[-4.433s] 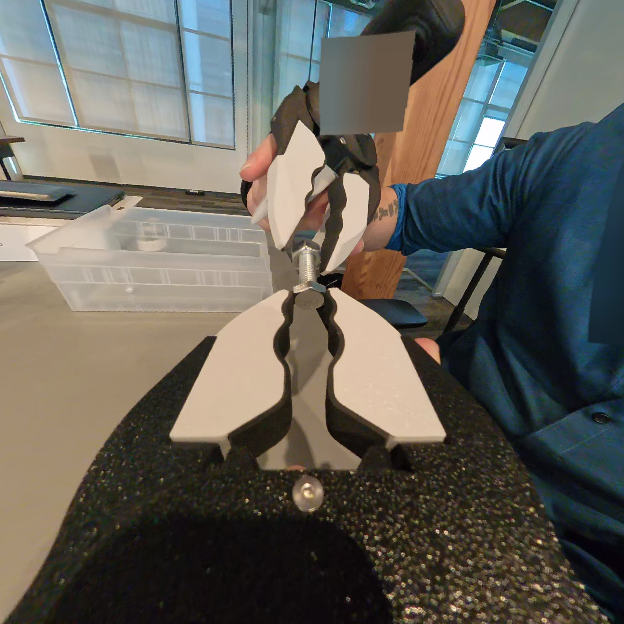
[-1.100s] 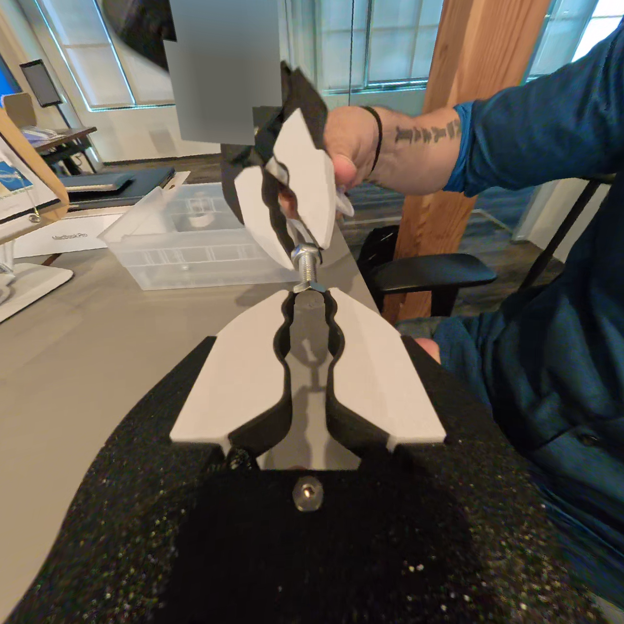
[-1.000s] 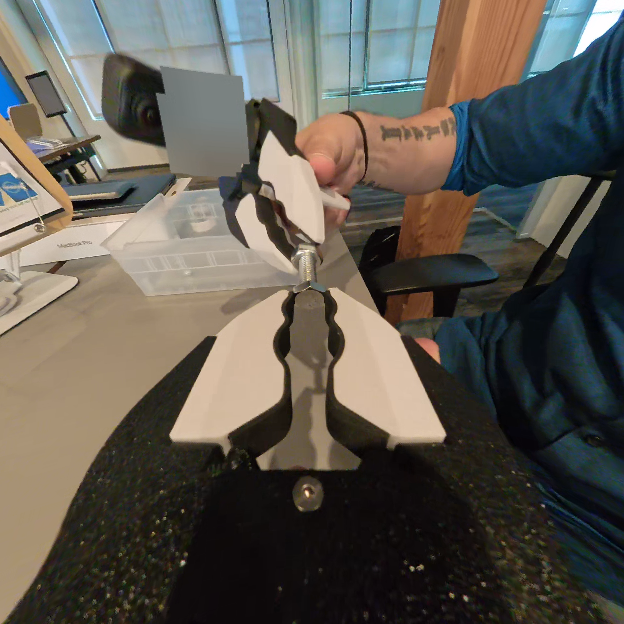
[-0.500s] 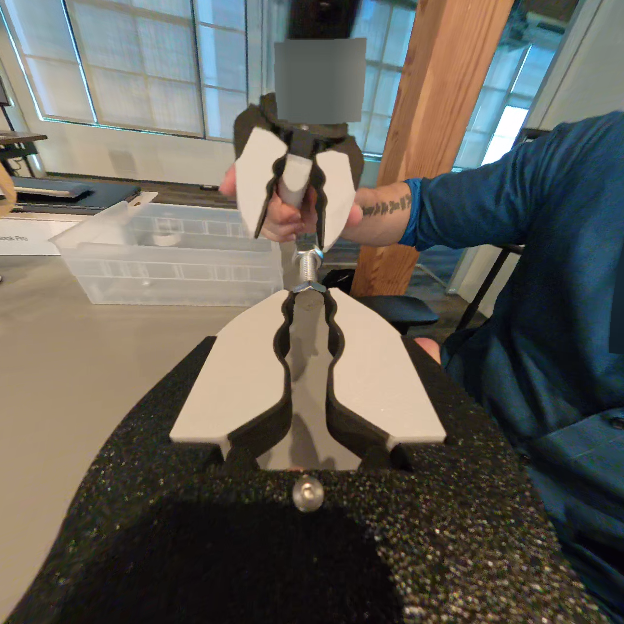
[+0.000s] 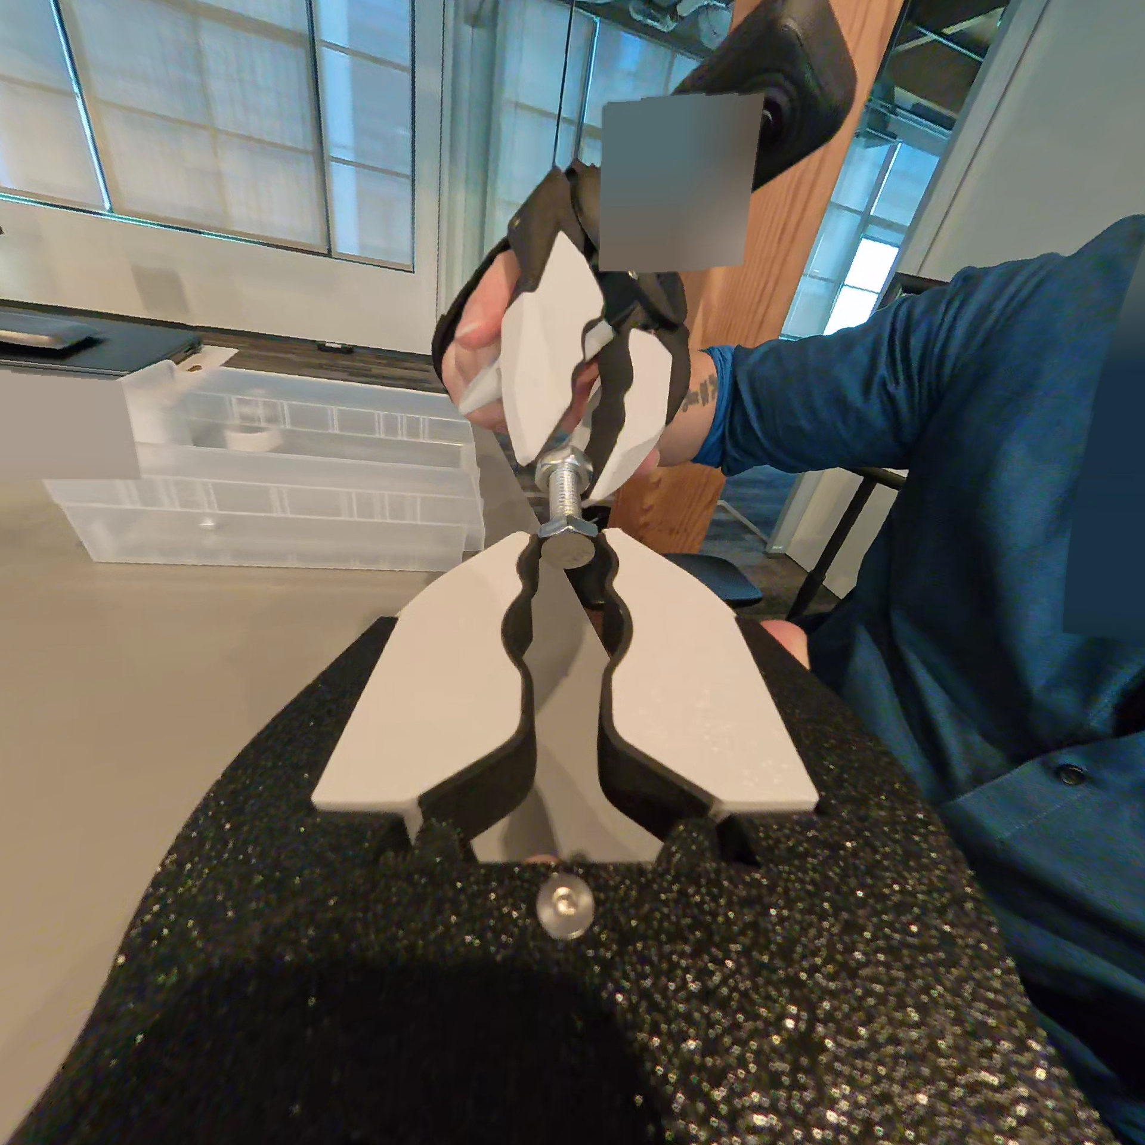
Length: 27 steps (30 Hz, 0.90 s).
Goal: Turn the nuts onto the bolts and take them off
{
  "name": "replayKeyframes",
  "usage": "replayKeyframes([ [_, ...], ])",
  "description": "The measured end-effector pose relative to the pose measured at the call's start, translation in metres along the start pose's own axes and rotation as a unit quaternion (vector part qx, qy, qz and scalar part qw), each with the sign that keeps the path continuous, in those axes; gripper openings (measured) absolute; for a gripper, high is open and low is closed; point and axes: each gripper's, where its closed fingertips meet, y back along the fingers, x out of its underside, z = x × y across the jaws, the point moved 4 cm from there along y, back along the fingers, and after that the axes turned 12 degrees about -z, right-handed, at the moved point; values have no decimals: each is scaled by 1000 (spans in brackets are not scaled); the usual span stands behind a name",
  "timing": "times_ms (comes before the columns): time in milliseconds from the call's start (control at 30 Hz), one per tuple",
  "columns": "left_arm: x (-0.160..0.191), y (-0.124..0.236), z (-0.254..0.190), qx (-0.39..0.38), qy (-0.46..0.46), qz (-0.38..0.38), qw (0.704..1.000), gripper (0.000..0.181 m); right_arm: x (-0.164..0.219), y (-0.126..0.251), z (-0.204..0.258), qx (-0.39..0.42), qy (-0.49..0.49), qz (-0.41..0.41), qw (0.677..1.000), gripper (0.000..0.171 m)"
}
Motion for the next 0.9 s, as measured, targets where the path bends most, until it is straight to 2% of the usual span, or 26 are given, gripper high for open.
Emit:
replayKeyframes([
  [100,1,0,1,-7,-13,9,1000,16,2,-1,-2,-15,-60,3,998,18],
  [167,2,0,1,-23,-36,27,999,17,5,2,-3,-31,-135,8,990,19],
  [267,2,-1,1,-43,-72,49,995,17,9,3,-8,-63,-286,-1,956,18],
  [367,2,-2,1,-55,-101,67,991,17,16,4,-10,-100,-452,-8,887,18],
  [467,3,-1,1,-59,-121,78,988,17,22,4,-10,-140,-570,-27,809,18],
  [567,1,-6,-4,-55,-138,71,986,17,22,7,-11,-197,-672,-88,709,18],
  [633,0,-6,-5,-53,-143,75,985,17,24,5,-8,-218,-698,-104,674,18],
  [700,0,-5,-5,-50,-137,68,987,17,23,5,-7,-223,-692,-120,676,20],
  [733,-1,-5,-5,-47,-128,60,989,17,22,4,-7,-219,-676,-122,693,26],
  [767,-1,-4,-4,-45,-117,54,991,17,24,3,-9,-197,-647,-114,727,34],
  [833,-1,-4,-2,-44,-102,42,993,17,27,3,-12,-141,-546,-88,821,39],
  [900,-2,-2,0,-41,-83,30,995,17,23,6,-17,-89,-438,-76,892,43],
])
